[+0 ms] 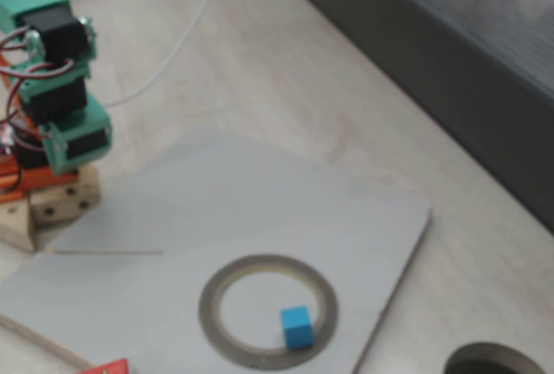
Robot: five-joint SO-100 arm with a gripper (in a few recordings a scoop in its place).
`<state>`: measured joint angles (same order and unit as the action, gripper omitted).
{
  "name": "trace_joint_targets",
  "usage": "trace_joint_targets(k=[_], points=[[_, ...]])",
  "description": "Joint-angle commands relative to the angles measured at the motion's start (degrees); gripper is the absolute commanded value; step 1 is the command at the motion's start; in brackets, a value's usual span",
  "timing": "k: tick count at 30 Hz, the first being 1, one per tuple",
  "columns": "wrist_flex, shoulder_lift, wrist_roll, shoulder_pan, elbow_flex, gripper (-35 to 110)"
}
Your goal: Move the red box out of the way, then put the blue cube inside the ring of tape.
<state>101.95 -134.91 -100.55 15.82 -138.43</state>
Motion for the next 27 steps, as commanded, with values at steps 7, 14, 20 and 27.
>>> trace_joint_targets(k=[7,14,20,27], points=[[1.14,-4.13,-0.35,0.53,-0.26,0],[1.14,-3.96,-0.35,0.26,-0.26,0],[1.14,-3.96,-0.35,0.53,-0.26,0],[1.14,-4.48,-0.35,0.18,-0.26,0]])
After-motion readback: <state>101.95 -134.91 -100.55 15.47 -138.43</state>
